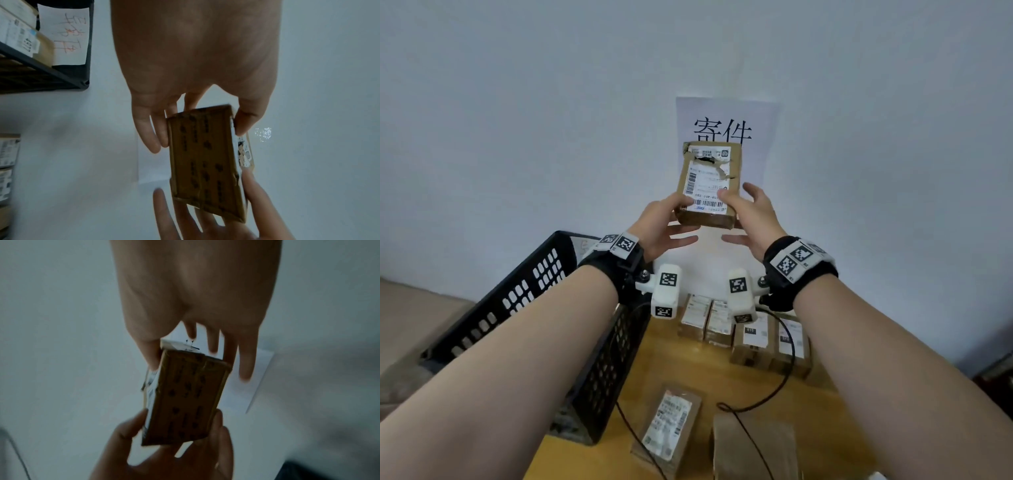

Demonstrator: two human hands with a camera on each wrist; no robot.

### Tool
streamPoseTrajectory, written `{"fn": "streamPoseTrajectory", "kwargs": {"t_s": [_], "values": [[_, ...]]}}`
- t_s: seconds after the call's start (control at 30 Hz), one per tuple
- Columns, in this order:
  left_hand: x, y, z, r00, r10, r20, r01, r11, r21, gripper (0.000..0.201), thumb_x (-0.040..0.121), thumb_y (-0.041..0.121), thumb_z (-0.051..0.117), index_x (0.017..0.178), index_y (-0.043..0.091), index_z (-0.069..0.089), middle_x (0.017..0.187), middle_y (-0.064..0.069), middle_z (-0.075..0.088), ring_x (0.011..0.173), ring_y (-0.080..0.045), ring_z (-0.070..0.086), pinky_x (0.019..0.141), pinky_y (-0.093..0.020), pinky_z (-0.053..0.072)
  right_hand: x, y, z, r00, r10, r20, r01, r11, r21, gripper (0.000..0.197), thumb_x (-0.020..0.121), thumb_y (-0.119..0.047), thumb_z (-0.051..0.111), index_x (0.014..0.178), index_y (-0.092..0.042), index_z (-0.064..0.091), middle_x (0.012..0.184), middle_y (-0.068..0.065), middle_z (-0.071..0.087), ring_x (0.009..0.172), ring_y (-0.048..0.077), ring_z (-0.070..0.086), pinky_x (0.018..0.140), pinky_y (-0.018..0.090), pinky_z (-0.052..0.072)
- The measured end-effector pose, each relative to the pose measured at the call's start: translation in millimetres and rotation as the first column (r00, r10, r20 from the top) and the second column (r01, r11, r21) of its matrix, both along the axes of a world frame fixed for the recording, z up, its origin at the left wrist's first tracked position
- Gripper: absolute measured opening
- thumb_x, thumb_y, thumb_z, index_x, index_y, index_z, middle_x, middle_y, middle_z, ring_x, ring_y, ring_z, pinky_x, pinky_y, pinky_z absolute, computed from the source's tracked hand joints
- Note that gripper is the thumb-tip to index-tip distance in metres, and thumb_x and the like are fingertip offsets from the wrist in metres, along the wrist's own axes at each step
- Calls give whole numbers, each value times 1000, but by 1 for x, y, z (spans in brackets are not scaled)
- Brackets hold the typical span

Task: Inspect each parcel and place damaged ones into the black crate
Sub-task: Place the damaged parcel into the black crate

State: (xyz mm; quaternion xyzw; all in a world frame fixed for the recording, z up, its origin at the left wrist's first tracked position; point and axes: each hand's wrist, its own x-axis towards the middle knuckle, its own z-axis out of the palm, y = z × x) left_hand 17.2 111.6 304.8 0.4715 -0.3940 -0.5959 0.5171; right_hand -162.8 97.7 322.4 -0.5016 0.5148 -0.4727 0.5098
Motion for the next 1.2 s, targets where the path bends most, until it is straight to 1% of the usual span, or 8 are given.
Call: {"fn": "streamPoseTrajectory", "kwargs": {"t_s": [0.13,0.3,0.47,0.67,0.83,0.93,1.07,1.2], "values": [[28,7,-6,999,30,19,-30,999,-20,27,97,23,62,121,14,69,111,-10,67,120,-34,68,100,-53,57,27,-2,-5,993,72,92,-75,997,28,57,94,-30,73,145,-24,48,113,1,77,97,21,77,93,51,60],[93,10,-30,992,117,34,-117,993,-14,44,94,33,70,136,25,61,120,-7,72,113,-29,72,95,-50,60,86,-9,-29,990,117,75,-125,987,103,57,92,-31,76,142,-22,49,112,1,77,103,23,74,95,51,58],[174,9,-65,985,147,85,-156,981,112,41,94,26,72,132,18,62,118,-10,71,109,-29,73,91,-50,61,163,-13,-67,984,170,61,-180,953,242,50,94,-24,75,136,-16,51,117,6,75,103,26,74,70,40,61],[266,14,-129,986,79,146,-118,953,280,35,98,23,65,133,20,62,115,-6,73,104,-26,73,80,-42,62,254,-21,-147,973,217,76,-229,887,402,42,95,-20,73,132,-16,54,117,7,75,107,27,73,92,56,59],[330,22,-195,981,74,180,-148,887,437,27,99,23,65,125,25,60,109,-1,73,104,-24,71,94,-50,60,328,-21,-223,971,233,58,-227,811,539,37,96,-18,70,131,-17,58,119,6,74,107,26,72,88,51,61],[360,25,-230,965,10,261,-156,824,544,25,99,19,66,123,26,62,102,-2,77,99,-20,72,87,-45,59,361,-21,-266,956,292,-15,-213,730,649,26,100,-14,61,126,-13,59,122,13,71,110,32,68,84,48,59],[391,19,-277,916,-88,390,-203,740,642,26,99,5,61,124,6,67,113,-12,77,101,-26,74,78,-39,61,389,-25,-327,876,477,-75,-235,557,796,23,100,-3,59,123,-6,62,143,15,60,120,36,62,103,50,53],[404,8,-306,902,-149,406,-223,646,730,20,102,9,52,116,-1,62,115,-21,73,106,-36,71,97,-54,57,413,-24,-367,880,467,-83,-215,550,807,28,99,-5,58,127,-4,63,118,20,71,102,44,71,85,61,60]]}}
